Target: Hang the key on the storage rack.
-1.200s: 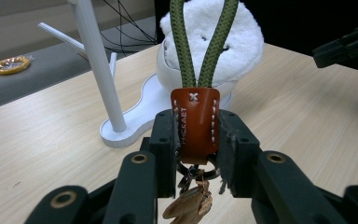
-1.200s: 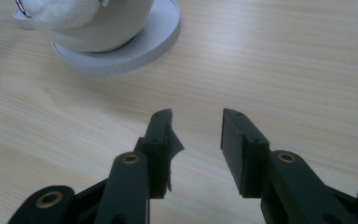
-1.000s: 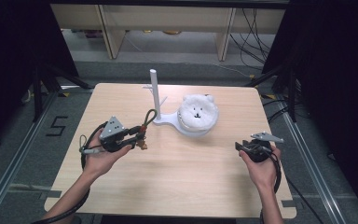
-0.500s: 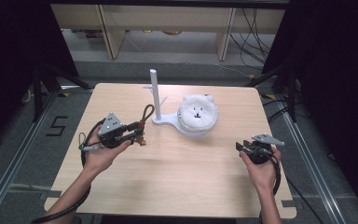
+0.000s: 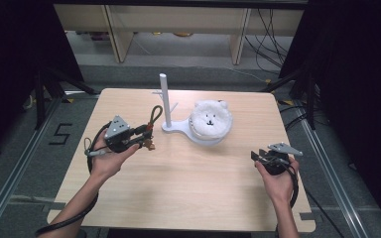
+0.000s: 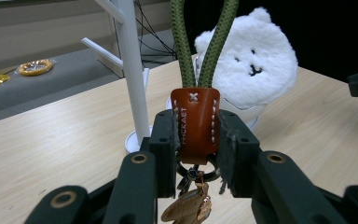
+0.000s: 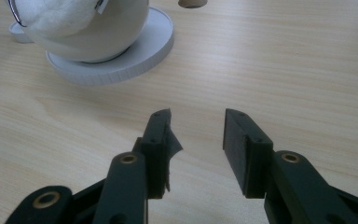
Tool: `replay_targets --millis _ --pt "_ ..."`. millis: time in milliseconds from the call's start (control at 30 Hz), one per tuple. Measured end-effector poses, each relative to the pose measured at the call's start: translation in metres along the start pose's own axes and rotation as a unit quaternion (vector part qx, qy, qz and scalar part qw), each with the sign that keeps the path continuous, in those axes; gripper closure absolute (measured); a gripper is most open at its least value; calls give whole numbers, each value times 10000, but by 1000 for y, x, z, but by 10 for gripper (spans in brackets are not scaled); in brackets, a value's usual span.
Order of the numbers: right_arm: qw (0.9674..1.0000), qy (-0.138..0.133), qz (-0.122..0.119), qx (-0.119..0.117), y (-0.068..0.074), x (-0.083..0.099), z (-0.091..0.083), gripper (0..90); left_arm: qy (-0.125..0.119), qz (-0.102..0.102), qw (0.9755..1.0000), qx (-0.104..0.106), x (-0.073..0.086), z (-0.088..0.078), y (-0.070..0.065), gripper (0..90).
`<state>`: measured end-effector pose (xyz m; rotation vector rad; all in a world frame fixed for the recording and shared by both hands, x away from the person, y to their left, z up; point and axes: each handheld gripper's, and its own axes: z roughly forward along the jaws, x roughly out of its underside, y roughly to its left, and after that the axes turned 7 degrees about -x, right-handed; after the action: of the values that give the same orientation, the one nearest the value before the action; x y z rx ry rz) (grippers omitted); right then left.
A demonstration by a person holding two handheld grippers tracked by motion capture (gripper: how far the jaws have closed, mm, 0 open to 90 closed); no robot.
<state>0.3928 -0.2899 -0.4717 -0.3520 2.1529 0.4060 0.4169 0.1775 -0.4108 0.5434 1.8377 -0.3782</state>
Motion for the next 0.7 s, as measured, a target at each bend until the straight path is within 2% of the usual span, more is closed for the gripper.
replay_targets --millis 267,567,700 --pt "10000 -31 -27 86 0 0 0 626 -46 -76 9999 -84 -2 3 5 689" --pt "9999 -123 -8 1 -1 0 -1 627 -94 -115 9997 -180 -5 6 9 689" --pt "10000 -37 -13 72 0 -1 -1 627 -124 -143 9996 -211 -7 8 11 688"
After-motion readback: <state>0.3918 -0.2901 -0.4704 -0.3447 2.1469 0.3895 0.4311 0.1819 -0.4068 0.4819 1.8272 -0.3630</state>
